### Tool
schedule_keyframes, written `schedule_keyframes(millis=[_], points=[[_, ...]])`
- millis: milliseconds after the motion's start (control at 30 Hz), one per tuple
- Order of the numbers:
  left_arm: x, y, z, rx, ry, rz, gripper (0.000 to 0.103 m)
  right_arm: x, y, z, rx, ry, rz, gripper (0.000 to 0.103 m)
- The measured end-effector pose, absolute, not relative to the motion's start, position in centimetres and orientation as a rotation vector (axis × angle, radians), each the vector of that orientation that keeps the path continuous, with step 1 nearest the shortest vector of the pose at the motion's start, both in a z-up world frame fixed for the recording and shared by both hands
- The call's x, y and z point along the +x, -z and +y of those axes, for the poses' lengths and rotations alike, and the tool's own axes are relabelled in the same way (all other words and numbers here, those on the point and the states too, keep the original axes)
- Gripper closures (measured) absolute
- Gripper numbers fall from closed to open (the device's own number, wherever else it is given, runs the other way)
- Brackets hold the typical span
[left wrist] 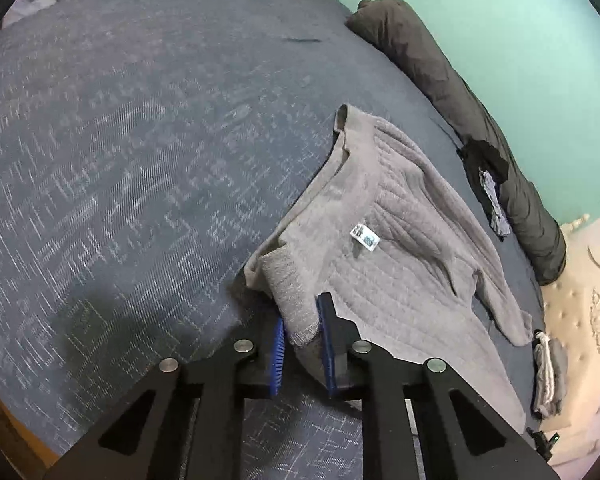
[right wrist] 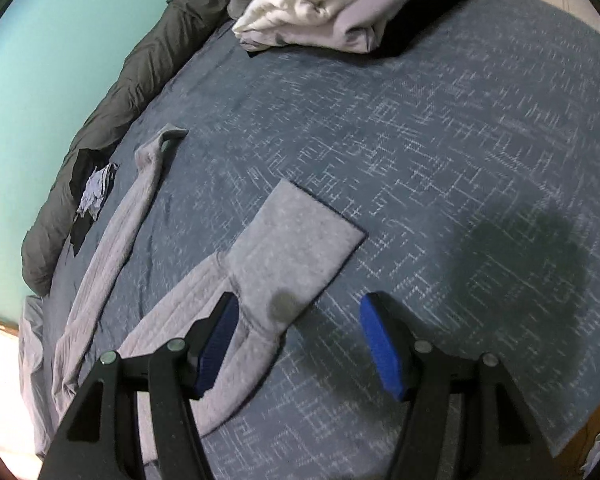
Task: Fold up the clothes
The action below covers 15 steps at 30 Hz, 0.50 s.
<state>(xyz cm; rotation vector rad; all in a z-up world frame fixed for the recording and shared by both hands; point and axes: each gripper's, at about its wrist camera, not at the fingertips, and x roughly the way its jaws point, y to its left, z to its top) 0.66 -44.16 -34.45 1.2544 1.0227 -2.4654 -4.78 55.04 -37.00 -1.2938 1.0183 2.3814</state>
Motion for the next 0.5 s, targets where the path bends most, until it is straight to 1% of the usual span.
schedule_keyframes(millis=[167, 200, 233, 267, 300, 333, 367, 400, 500], points=[[0.1, 32.7, -44.2, 1.237, 2.488, 0.987, 0.090, -6.1, 37.5, 54.4, -1.330, -2.411, 0.956, 0.039], [-0.1, 32.1, -44.1, 1.230, 2.498, 0.973, 0.090, -6.2, 37.4, 54.2, -1.329, -2.427, 0.940, 0.041], [-0.2, 31.7, -44.0, 1.231, 2.502, 0.962, 0.090, -6.3, 37.4, 54.1, -1.328, -2.444, 0.941, 0.057], [-0.3, 31.3, -43.9, 1.231, 2.508, 0.944, 0.090, -6.4, 37.3, 54.1, -1.326, -2.459, 0.938, 0.068], [-0.5, 30.8, -43.7, 1.231, 2.515, 0.927, 0.090, -6.3, 37.1, 54.1, -1.324, -2.464, 0.918, 0.085], [-0.5, 30.4, -43.7, 1.229, 2.520, 0.910, 0.090, -6.2, 36.9, 54.0, -1.321, -2.470, 0.898, 0.094], [-0.5, 30.1, -43.6, 1.225, 2.524, 0.904, 0.091, -6.1, 36.8, 54.1, -1.316, -2.476, 0.881, 0.098], [-0.4, 29.8, -43.6, 1.220, 2.528, 0.898, 0.091, -6.0, 36.4, 54.3, -1.302, -2.488, 0.880, 0.099], [0.1, 29.7, -43.9, 1.207, 2.524, 0.909, 0.091, -5.3, 35.3, 55.2, -1.252, -2.515, 0.894, 0.100]])
